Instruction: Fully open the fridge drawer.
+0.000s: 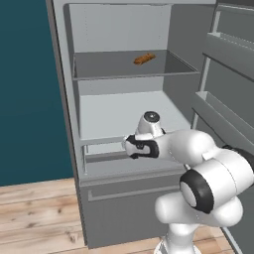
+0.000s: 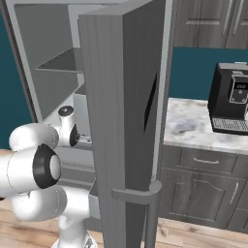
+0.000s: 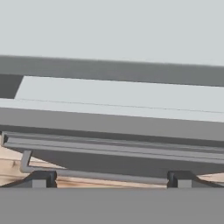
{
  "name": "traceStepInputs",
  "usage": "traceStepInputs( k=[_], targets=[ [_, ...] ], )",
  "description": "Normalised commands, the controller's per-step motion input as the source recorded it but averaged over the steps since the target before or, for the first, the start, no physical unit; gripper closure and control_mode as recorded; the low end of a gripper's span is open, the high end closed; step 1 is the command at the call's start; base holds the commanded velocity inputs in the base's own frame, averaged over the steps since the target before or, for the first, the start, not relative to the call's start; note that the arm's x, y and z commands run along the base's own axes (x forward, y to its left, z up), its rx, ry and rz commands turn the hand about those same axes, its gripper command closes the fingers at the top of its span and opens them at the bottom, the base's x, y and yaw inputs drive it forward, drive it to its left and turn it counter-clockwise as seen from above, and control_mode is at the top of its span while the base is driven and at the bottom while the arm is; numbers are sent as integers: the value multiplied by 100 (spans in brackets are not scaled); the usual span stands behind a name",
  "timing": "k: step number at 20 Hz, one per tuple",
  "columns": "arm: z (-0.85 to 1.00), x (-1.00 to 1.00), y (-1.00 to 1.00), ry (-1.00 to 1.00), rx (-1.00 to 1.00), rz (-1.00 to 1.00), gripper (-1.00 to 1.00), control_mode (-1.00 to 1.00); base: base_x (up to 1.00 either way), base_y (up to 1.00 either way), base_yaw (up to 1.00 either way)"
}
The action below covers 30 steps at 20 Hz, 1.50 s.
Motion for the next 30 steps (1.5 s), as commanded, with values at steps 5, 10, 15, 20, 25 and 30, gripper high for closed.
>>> traceStepInputs(
  k=[5,10,15,20,25,30],
  targets=[
    [-18,18,0,0,4,-2,-100,-100,0,0,0],
    [-30,8,0,0,4,-4,-100,-100,0,0,0],
    [-13,6,0,0,3,-6,-100,-100,0,0,0],
    [-1,11,0,0,0,-6,-100,-100,0,0,0],
    [-8,14,0,0,0,-7,-100,-100,0,0,0],
    [-13,11,0,0,0,-6,-100,-100,0,0,0]
  ],
)
